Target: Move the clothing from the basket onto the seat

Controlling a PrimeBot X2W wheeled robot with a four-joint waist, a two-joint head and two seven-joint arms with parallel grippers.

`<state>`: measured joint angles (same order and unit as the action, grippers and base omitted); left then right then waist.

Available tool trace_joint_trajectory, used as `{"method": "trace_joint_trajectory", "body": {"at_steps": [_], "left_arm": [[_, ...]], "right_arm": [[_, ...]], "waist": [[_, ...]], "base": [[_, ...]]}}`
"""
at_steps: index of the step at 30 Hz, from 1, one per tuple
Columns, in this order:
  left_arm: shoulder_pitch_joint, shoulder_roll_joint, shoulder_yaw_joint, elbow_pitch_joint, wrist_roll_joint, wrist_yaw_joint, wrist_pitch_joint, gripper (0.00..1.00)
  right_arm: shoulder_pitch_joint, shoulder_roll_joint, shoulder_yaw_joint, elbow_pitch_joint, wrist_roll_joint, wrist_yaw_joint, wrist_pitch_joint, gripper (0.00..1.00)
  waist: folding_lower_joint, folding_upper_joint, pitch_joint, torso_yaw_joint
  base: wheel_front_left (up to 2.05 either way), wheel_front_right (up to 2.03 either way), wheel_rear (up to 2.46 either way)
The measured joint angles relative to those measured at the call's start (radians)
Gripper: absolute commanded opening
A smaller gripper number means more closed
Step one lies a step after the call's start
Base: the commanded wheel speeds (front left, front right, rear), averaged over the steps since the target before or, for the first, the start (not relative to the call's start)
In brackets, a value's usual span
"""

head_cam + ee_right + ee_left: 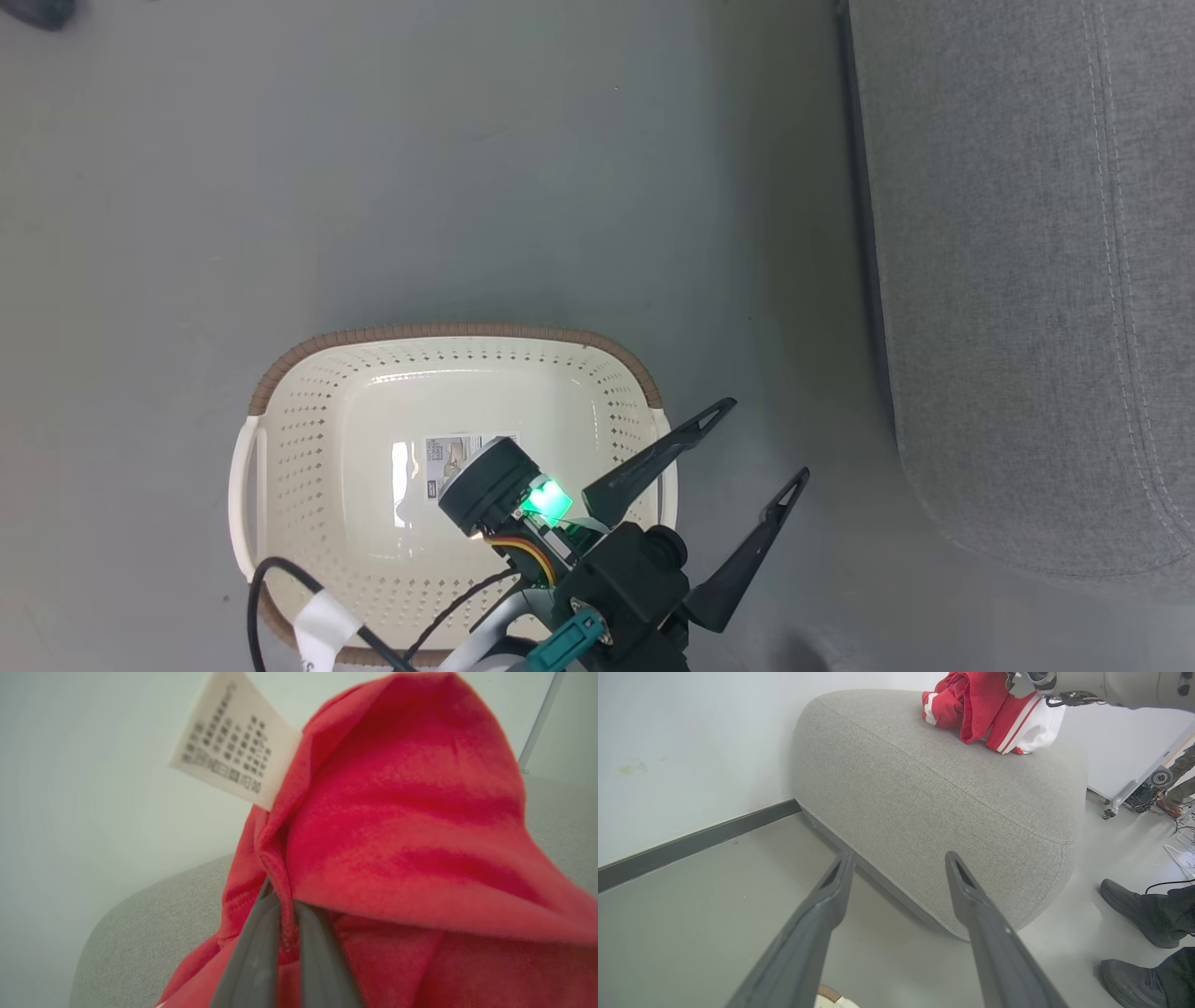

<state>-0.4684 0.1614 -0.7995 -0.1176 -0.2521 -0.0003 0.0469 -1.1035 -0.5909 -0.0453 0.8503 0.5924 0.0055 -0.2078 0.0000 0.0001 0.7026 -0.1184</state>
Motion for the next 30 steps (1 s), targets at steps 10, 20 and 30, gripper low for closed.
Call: {"method": "trace_joint_trajectory", "body": {"at_steps": [10,20,30], "left_arm": [[0.000,-0.011,0.005,0.046,-0.002,-0.002,-0.033,1.00],[0.001,-0.022,0.025,0.090,-0.011,0.001,-0.079,1.00],[0.015,-0.031,0.048,0.138,-0.048,0.013,-0.127,1.00]], "right_arm": [[-0.019,0.013,0.055,0.059,-0.026,0.030,0.003,1.00],[-0.012,0.059,0.087,0.098,-0.038,0.049,-0.005,1.00],[0.097,0.105,0.130,0.116,-0.065,0.058,-0.015,1.00]], "waist": [[-0.0001,0.0000,-0.038,-0.001],[-0.0001,-0.0001,-0.106,-0.004],[-0.0002,-0.0002,-0.205,-0.006]], "base": [[0.00,0.00,0.00],[0.00,0.00,0.00],[0.00,0.00,0.00]]}}
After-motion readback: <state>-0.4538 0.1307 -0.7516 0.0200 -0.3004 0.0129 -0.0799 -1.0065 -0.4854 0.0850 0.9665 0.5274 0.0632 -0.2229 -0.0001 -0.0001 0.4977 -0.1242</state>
